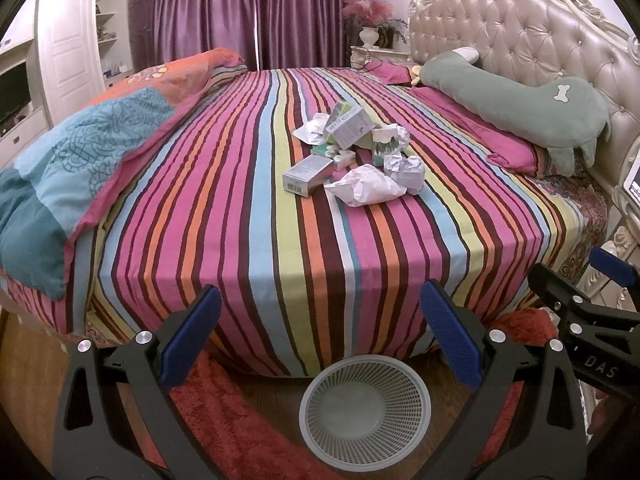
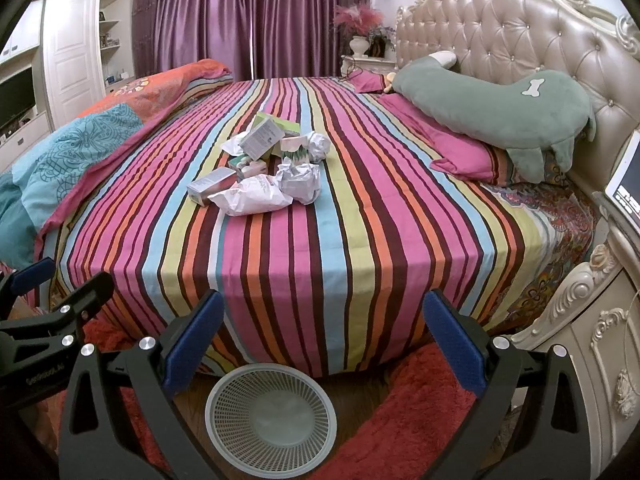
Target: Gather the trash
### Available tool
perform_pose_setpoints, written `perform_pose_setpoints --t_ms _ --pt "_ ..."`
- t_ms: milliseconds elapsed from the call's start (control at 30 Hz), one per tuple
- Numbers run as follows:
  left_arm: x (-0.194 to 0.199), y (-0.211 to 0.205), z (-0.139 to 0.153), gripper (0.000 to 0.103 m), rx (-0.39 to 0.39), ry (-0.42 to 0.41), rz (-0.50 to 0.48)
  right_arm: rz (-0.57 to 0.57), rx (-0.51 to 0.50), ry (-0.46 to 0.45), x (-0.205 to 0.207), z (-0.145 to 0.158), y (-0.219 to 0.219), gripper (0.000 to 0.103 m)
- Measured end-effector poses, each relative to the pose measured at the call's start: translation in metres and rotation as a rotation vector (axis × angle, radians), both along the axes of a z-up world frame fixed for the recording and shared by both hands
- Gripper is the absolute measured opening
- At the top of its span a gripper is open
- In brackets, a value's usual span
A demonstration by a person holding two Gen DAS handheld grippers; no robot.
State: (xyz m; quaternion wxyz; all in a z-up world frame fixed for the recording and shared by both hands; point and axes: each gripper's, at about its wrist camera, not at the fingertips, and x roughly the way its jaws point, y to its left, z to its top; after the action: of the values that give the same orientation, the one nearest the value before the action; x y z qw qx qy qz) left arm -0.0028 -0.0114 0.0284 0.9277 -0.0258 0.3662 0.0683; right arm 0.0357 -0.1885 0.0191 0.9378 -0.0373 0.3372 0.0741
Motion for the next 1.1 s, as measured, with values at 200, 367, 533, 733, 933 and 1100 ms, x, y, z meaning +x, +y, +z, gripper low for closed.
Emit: perform_pose_setpoints --t_ms 200,367,533,733,933,1100 --pt "0.000 -0.001 0.000 0.096 0.001 -0.001 0.002 -0.001 0.001 -0.001 0.000 0.000 0.000 0.095" --pt "0.002 0.000 -0.003 0.096 -0.002 0.011 0.001 0.001 0.018 -0.010 -0.002 -0.001 0.001 0.095" --pt "0.005 0.001 -0.012 0.096 -0.008 0.027 0.005 0.013 0.045 -0.015 -0.001 -0.003 -0.001 0.095" --pt "0.012 0.007 -0.030 0.096 -0.016 0.046 0.006 0.030 0.088 -0.026 0.004 -0.006 -0.004 0.095" --pt "0.021 0.016 -0.051 0.096 -0.043 0.080 0.021 0.001 0.136 -0.003 0.017 -0.017 -0.016 0.095" --pt "0.027 0.025 -0.060 0.096 -0.049 0.093 0.047 0.003 0.193 0.013 0.027 -0.023 -0.025 0.095"
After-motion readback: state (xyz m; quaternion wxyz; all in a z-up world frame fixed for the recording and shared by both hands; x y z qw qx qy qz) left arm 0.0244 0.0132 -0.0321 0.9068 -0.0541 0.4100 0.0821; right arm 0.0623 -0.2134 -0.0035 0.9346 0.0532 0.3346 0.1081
